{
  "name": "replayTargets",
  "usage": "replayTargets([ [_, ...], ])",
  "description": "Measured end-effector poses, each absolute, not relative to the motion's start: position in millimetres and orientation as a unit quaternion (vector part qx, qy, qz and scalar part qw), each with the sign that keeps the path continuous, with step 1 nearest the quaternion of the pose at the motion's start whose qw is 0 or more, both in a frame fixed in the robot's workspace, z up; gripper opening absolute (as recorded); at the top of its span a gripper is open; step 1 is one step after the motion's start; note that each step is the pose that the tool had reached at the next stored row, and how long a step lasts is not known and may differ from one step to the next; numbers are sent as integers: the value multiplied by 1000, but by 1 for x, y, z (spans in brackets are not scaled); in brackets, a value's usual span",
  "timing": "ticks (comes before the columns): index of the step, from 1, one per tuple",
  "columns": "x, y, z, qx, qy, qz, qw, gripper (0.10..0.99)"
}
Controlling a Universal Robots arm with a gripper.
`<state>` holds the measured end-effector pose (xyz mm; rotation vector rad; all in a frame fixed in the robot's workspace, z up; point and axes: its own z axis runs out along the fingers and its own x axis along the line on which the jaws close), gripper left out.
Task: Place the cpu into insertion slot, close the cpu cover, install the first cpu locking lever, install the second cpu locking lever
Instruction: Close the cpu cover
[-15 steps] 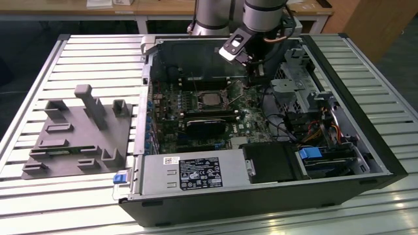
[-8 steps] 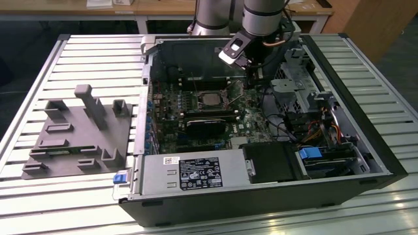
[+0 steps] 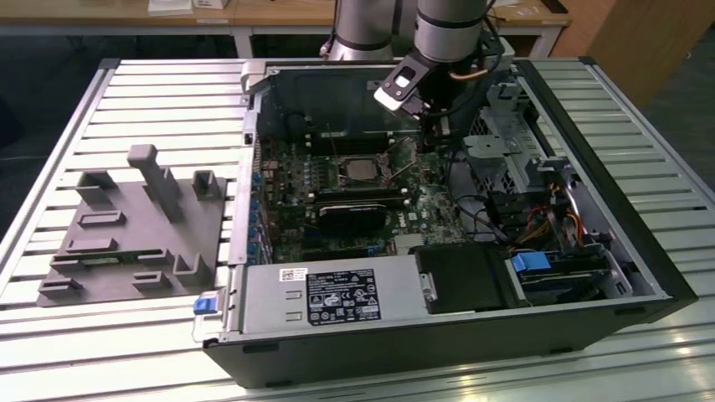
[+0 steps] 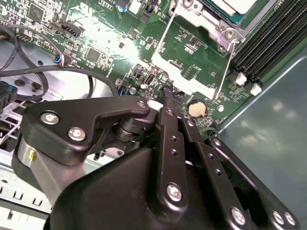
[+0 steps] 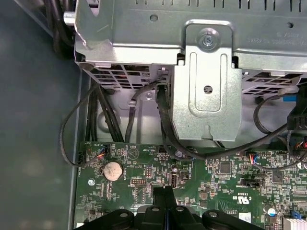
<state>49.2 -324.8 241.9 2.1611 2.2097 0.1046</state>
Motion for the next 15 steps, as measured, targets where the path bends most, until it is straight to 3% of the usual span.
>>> replayTargets([
  [8,50,-325,241,699,714,-13,-23,102],
  [15,50,-325,240,699,714,-15,-26,102],
])
